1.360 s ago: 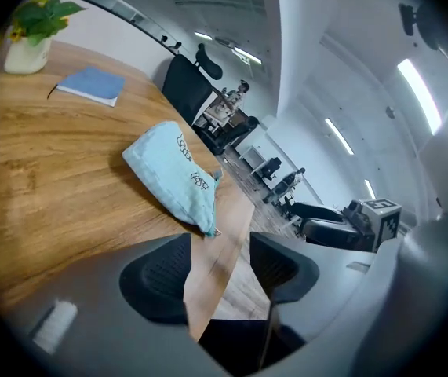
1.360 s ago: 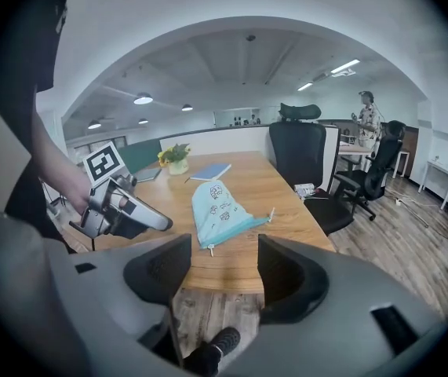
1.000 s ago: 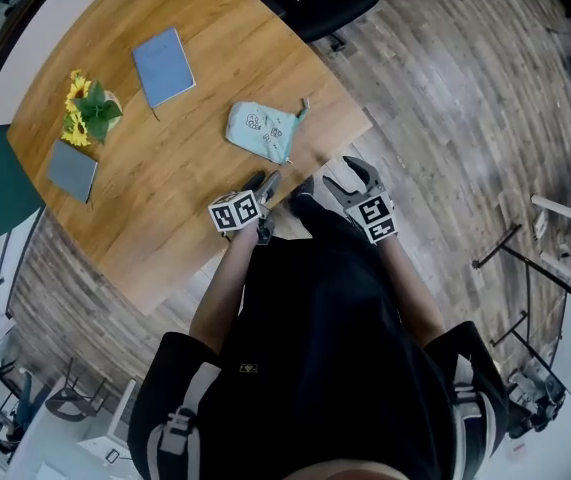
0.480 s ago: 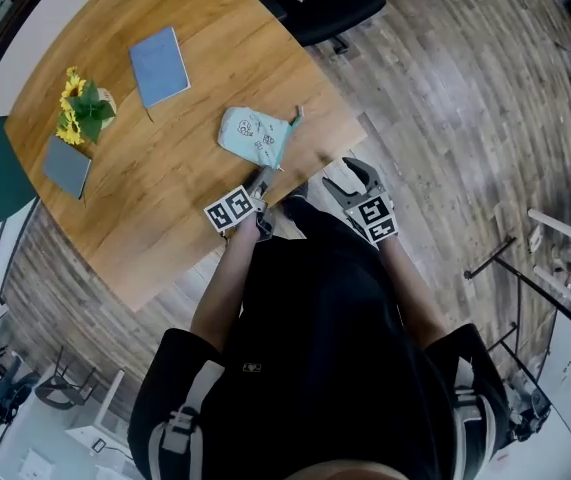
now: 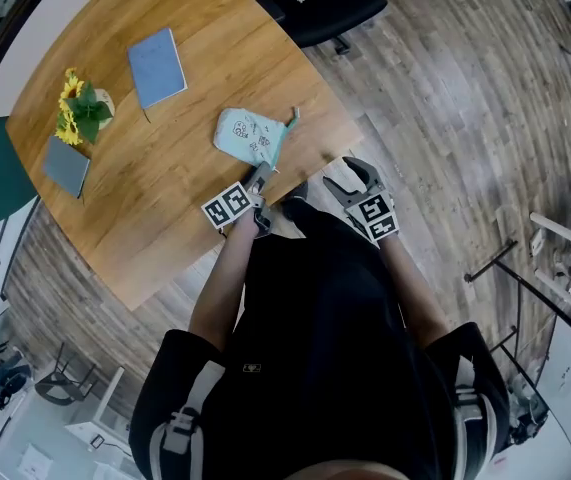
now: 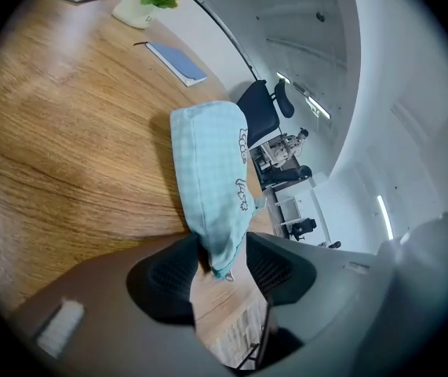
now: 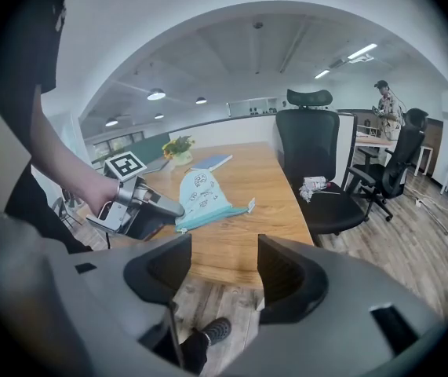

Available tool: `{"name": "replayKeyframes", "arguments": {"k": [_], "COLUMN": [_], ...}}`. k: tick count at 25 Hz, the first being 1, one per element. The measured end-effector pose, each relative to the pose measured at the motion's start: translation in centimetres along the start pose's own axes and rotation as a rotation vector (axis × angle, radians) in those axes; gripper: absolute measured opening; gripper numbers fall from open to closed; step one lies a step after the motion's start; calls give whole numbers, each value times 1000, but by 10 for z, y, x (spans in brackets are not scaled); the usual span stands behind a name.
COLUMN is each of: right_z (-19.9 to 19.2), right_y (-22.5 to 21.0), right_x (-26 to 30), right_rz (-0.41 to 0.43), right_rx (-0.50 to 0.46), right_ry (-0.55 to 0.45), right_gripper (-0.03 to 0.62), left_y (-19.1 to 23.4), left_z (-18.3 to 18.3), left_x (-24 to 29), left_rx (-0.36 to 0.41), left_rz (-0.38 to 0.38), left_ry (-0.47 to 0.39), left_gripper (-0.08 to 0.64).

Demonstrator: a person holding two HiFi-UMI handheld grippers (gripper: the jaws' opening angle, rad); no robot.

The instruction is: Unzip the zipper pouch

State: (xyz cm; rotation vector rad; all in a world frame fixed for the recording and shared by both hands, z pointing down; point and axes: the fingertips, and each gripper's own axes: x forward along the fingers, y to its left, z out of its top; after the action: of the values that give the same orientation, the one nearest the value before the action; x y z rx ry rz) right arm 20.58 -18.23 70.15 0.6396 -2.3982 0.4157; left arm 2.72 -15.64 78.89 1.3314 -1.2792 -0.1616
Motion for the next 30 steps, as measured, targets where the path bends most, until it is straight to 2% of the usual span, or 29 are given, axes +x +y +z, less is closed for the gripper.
{"name": "replayKeyframes", "arguments": {"k": [6,9,11,14,21,23,30], "right_z": [-1,2,3,5,13,19,37], "right_y": [-8,-12,-16,-19,-9,2,48], "right_x": [-3,-3,-5,-7,-3,1,12], "right_rz": [-6,-11,-19,-28,-17,5,52], "right_rx": [2,3,7,14,8,2,-44], "right_ry": [3,1,0,-3,-20,-36,-71], "right_gripper": [265,265,265,264,258,227,207], "left_y": [-11,-18,-17,-18,-49,-56,-82], "left_z": [6,9,10,11,24,31,47], "left_x": [20,38,44,44,22,13,-21], "left_rx": [-32,-33,-42,-75,-76,-69,-54], "left_rz": [-44,-51,-31,-39,-189,-218,-318], "left_ry": [7,39,32,10,-23,-33,-69], "left_gripper": [177,119,46,17,6,6,5]}}
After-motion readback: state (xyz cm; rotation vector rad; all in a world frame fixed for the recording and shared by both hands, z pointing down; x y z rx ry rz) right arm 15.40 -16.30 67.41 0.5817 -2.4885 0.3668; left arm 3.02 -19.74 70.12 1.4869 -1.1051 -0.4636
